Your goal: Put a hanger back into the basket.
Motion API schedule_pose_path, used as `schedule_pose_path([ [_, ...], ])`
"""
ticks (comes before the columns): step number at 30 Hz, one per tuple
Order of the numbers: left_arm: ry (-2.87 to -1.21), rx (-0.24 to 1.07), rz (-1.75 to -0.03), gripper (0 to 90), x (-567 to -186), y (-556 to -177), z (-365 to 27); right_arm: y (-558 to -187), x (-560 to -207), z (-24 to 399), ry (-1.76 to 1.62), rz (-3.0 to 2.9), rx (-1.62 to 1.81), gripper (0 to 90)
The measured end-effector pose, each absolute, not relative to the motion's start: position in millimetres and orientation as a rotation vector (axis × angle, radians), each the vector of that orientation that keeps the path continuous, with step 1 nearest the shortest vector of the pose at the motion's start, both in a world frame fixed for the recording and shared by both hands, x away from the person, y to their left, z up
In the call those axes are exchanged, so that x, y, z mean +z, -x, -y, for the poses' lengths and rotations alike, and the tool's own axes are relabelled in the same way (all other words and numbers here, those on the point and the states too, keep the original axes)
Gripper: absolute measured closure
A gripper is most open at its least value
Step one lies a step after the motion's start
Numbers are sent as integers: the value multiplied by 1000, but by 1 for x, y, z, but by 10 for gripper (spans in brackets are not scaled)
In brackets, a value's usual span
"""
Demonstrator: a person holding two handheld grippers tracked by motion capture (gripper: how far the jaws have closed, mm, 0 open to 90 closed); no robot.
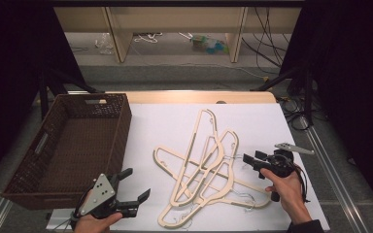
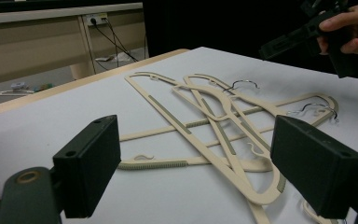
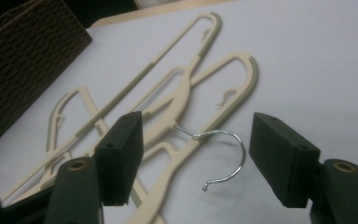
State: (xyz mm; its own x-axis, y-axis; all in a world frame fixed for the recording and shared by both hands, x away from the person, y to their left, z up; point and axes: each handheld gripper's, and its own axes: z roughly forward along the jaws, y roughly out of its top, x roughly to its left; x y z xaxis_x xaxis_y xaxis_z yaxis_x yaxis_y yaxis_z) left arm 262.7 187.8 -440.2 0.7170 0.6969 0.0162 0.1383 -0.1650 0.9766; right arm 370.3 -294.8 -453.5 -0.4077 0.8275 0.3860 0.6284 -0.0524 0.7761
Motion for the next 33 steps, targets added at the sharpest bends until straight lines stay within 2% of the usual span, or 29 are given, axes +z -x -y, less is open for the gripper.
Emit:
schedule_pose_path([
  [8, -1695, 556, -669, 162, -441, -262, -186, -388, -467, 295, -1743, -2048, 1442, 451],
  [21, -1698, 545, -662, 162, -441, -263, -184, -399, -478, 295, -1902, -2115, 1349, 463],
  [33, -1715, 547, -646, 162, -441, -264, -184, -407, -488, 297, -2017, -2125, 1402, 533],
])
